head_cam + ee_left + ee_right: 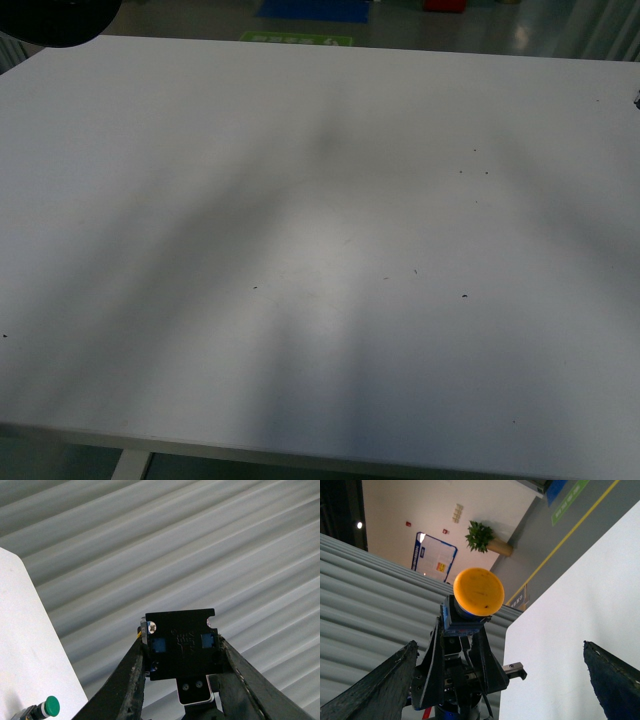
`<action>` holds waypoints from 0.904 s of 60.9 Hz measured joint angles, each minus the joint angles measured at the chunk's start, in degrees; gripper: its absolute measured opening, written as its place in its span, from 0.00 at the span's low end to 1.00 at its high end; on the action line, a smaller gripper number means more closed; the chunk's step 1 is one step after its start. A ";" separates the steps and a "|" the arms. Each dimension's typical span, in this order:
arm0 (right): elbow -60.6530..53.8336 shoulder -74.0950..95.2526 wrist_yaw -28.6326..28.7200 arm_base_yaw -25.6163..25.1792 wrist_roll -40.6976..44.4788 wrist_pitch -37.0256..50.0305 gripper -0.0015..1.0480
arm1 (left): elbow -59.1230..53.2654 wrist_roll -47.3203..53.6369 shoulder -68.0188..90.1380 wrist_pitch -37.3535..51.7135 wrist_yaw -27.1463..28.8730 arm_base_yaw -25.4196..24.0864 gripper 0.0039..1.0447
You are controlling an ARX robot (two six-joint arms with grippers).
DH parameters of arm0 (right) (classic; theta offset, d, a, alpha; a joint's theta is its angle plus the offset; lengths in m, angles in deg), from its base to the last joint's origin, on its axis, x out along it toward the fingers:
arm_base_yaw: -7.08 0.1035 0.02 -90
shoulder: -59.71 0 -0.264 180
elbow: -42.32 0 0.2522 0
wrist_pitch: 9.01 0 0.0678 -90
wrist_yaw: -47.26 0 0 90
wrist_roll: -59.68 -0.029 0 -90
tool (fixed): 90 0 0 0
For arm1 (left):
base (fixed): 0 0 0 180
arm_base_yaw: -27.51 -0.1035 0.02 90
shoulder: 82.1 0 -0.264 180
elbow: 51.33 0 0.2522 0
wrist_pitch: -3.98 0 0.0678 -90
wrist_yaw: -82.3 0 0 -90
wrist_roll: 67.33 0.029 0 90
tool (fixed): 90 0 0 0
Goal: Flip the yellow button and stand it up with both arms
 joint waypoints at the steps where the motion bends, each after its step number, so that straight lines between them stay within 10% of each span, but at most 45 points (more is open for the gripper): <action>1: 0.46 0.74 0.02 0.13 -0.15 0.11 0.93 | 0.00 0.00 0.00 0.00 0.00 0.02 0.32; 55: 12.11 13.33 5.20 -0.83 -2.10 0.72 0.93 | 0.00 -0.07 0.00 0.00 0.00 0.02 0.32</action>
